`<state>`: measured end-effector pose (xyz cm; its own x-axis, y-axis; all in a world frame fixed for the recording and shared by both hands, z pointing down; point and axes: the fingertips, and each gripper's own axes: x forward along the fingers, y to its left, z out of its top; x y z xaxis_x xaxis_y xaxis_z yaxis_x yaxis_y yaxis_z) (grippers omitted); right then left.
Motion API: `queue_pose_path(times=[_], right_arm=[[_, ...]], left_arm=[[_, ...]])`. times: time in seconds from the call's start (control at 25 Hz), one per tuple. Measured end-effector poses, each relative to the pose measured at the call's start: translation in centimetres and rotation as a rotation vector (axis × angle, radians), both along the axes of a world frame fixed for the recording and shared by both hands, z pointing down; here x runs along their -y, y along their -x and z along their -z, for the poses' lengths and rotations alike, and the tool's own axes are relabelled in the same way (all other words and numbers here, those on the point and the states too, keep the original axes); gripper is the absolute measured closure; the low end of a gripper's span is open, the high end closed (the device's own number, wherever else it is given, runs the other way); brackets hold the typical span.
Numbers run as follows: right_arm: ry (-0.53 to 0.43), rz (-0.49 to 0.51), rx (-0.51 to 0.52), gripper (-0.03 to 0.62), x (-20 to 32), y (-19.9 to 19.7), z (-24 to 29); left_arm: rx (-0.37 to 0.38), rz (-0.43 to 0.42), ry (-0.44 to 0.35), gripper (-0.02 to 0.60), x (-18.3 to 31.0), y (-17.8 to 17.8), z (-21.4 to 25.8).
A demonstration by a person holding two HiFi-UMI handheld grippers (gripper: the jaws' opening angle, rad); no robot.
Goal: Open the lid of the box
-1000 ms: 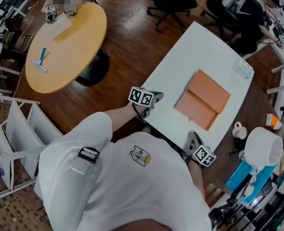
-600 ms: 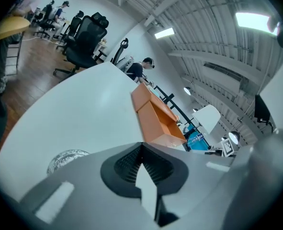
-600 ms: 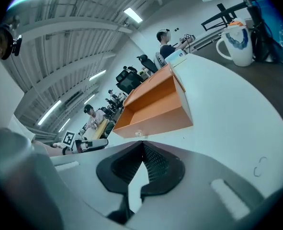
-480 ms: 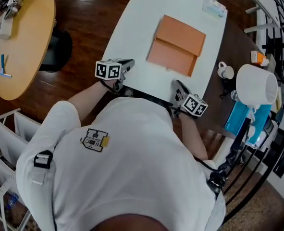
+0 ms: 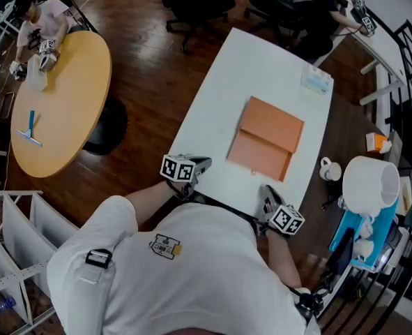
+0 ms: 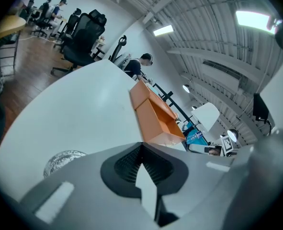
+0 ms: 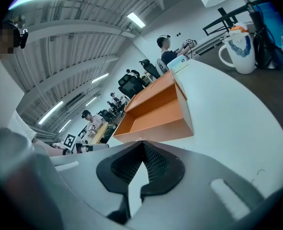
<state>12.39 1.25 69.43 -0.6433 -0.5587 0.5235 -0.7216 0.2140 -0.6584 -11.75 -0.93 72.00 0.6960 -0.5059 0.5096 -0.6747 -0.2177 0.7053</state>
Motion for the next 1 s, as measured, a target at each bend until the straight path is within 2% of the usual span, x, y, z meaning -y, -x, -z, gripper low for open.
queue_pose_path(times=[0.28, 0.48, 0.84, 1.0], right_arm=[[-0.035, 0.036, -0.013, 0.594, 1.1, 2.2, 1.2], [-0.053, 0.04, -0.016, 0.594, 1.8, 2.2, 0.9], [-0.083, 0.05, -0.017, 0.594, 2.0, 2.5, 1.6], [-0.086, 0.058, -0.033, 0.594, 2.1, 2.2, 1.6]], left_arm=[[0.016, -0.007, -0.01, 0.581, 0.2, 1.5, 1.1], [0.047, -0.008, -0.034, 0.581, 0.6, 1.8, 1.3], [0.041, 0.001, -0.045, 0.581, 0.5, 2.0, 1.4], [0.071, 0.022, -0.074, 0.581, 0.6, 2.4, 1.6]])
